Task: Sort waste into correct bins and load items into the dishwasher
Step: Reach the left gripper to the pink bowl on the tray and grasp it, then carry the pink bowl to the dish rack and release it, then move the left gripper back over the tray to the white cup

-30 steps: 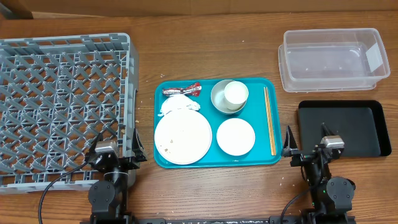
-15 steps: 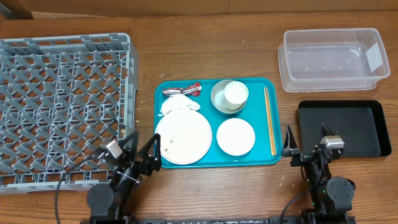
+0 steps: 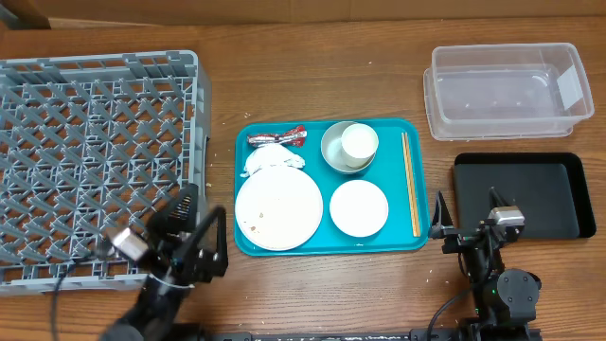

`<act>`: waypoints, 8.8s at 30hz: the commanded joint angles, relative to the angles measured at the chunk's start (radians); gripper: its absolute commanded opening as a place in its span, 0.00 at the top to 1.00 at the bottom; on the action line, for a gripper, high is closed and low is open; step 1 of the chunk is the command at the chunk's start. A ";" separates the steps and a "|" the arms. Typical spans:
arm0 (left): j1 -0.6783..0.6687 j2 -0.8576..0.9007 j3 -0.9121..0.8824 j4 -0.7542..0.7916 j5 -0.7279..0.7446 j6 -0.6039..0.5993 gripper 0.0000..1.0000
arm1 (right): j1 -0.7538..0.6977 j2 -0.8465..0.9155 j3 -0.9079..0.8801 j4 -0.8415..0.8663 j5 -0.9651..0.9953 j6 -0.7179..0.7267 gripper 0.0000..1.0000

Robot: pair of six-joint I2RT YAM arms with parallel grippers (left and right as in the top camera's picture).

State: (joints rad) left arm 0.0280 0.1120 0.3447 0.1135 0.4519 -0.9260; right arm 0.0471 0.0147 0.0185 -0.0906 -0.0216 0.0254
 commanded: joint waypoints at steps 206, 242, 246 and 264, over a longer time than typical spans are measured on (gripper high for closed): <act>0.753 2.123 1.320 -0.743 1.064 1.021 0.96 | -0.003 -0.012 -0.010 0.006 0.005 -0.007 0.00; 0.977 1.905 1.374 -0.900 0.425 0.715 0.00 | -0.003 -0.012 -0.010 0.006 0.005 -0.007 0.00; 0.972 1.756 1.374 -0.920 0.059 0.656 0.06 | -0.003 -0.012 -0.010 0.006 0.005 -0.007 0.00; 0.448 1.736 1.371 -0.945 -0.517 0.724 0.96 | -0.003 -0.012 -0.010 0.006 0.005 -0.007 0.00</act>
State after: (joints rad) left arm 0.5476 1.8378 1.7191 -0.8253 0.3172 -0.2287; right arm 0.0471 0.0139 0.0185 -0.0902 -0.0212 0.0246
